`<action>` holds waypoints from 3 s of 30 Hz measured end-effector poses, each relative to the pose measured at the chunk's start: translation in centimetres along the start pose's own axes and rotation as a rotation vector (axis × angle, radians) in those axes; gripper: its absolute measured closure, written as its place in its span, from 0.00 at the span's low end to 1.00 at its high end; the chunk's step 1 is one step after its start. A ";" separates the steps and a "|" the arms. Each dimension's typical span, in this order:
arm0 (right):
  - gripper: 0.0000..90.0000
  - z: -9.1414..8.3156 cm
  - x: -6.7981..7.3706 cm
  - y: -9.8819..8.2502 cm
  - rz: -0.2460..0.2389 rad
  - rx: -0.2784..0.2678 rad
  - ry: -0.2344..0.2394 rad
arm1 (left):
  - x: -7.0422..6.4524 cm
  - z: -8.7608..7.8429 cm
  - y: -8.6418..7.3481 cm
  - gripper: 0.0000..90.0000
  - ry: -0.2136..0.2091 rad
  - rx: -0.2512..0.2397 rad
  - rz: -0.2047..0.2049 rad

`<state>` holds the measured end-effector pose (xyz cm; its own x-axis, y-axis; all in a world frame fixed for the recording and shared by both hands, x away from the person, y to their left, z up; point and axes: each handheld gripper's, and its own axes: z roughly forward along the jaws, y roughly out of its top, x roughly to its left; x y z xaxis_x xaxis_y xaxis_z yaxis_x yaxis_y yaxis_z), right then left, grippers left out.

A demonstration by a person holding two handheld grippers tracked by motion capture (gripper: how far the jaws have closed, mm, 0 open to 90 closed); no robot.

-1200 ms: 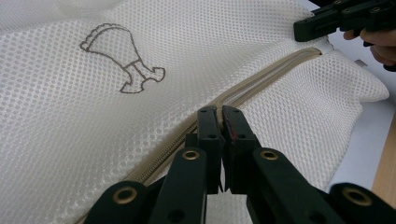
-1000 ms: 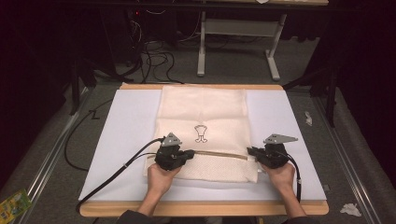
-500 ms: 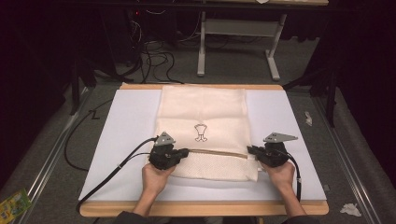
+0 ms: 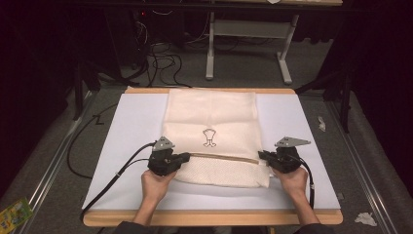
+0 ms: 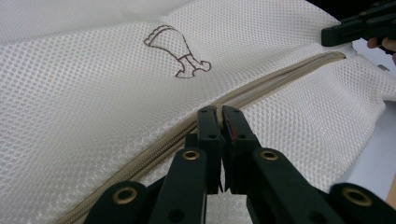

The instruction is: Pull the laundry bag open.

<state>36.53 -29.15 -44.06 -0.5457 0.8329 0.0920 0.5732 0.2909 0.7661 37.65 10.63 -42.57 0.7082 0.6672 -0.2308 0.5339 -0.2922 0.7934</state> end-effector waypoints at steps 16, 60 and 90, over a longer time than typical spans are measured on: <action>0.98 0.0 -0.1 0.1 -0.004 0.005 -0.007 | 1.1 -1.2 -0.4 0.97 0.025 -0.021 -0.028; 0.98 -0.3 -0.9 0.1 0.004 0.001 -0.033 | 4.2 -5.3 -1.0 0.97 0.156 -0.056 -0.070; 0.99 -1.4 -1.9 0.6 0.021 -0.023 -0.079 | 5.1 -5.4 -1.3 0.97 0.193 -0.031 -0.071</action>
<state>37.13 -31.22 -42.89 -0.4830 0.8737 0.0587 0.5695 0.2625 0.7790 38.14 18.09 -41.74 0.5659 0.8053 -0.1771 0.5627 -0.2202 0.7968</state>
